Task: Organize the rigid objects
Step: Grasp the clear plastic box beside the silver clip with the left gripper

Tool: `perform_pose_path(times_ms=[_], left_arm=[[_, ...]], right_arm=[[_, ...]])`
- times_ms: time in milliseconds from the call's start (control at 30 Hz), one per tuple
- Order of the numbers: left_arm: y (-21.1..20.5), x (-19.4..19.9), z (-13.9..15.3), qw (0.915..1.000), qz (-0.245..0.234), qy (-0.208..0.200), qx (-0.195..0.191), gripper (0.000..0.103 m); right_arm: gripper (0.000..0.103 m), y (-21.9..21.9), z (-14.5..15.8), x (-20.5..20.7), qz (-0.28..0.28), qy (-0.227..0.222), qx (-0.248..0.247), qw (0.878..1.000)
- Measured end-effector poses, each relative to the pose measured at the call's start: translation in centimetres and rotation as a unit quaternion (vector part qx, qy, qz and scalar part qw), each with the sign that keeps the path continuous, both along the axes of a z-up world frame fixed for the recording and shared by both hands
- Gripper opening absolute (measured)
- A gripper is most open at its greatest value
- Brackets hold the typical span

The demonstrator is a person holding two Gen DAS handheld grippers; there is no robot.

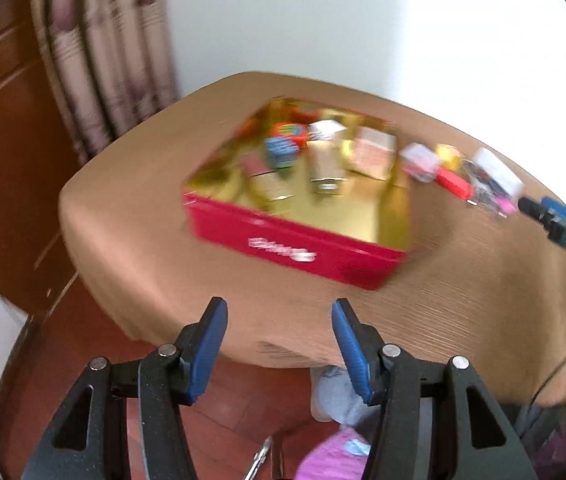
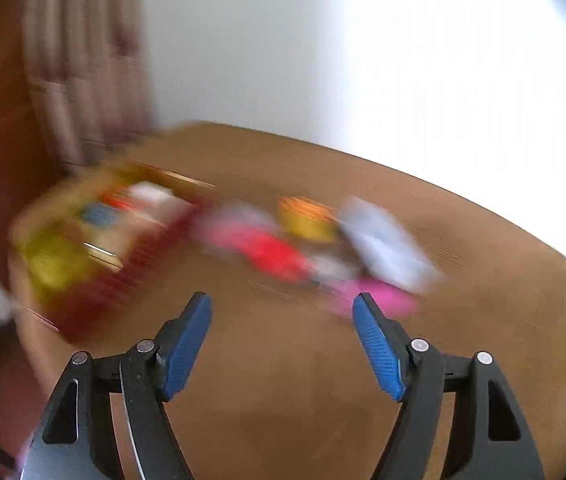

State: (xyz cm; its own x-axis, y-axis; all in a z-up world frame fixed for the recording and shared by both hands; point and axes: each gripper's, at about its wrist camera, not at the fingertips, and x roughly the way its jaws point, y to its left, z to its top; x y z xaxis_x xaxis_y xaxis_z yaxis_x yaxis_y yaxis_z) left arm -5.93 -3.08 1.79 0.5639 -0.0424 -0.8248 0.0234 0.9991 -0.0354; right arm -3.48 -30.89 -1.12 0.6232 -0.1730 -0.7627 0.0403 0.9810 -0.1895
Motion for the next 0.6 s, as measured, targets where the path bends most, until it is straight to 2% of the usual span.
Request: perform_pose_path(times_ms=[100, 167, 233, 333, 500, 600], left_arm=[[-2.8, -0.5, 0.6, 0.9986, -0.051, -0.012, 0.01, 0.056], [-4.9, -0.6, 1.0, 0.9962, -0.084, -0.013, 0.018, 0.056], [-6.5, 0.0, 1.2, 0.9946, -0.104, 0.003, 0.0, 0.056], [-9.3, 2.2, 2.1, 0.9906, -0.129, 0.02, -0.041, 0.056], [-14.4, 7.0, 3.6, 0.9835, -0.163, 0.041, -0.067, 0.056], [-17.9, 10.2, 4.3, 0.9745, -0.188, 0.064, -0.103, 0.056]], right_arm=[[0.071, -6.8, -1.0, -2.3, -0.073, 0.007, -0.056, 0.996], [0.071, -10.3, -1.4, -2.9, -0.105, 0.008, -0.069, 0.992], [0.073, -13.2, -1.8, -3.7, -0.137, 0.002, -0.087, 0.987], [0.081, -15.4, -2.3, -4.2, -0.158, 0.003, -0.089, 0.983], [0.098, -17.1, -2.0, -4.4, -0.168, -0.007, -0.048, 0.985], [0.098, -18.2, -2.0, -4.4, -0.166, -0.008, -0.029, 0.986]])
